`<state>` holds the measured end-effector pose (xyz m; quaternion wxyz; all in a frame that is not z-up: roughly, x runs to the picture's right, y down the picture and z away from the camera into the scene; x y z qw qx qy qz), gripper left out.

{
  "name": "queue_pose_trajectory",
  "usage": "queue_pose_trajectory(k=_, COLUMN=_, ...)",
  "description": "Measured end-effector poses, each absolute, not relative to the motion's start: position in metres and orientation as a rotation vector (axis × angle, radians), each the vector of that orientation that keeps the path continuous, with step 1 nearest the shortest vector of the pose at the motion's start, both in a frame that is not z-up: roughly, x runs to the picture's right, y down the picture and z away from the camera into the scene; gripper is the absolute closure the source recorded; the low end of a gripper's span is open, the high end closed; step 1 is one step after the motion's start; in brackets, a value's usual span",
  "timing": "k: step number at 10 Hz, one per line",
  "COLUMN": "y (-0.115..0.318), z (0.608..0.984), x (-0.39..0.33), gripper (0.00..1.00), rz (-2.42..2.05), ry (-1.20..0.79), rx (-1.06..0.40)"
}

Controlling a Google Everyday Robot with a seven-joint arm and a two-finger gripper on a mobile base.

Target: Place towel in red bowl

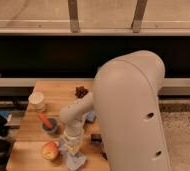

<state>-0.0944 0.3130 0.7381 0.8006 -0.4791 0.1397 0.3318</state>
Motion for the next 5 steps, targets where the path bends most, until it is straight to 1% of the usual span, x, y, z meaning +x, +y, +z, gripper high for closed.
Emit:
queue_pose_trajectory(k=3, y=0.277, z=0.719, x=-0.084, gripper=1.00, rz=0.722, ry=0.310, rx=-0.944)
queue_pose_trajectory(k=5, y=0.255, z=0.714, x=-0.079, gripper=1.00, rz=0.724, ry=0.323, rx=-0.885)
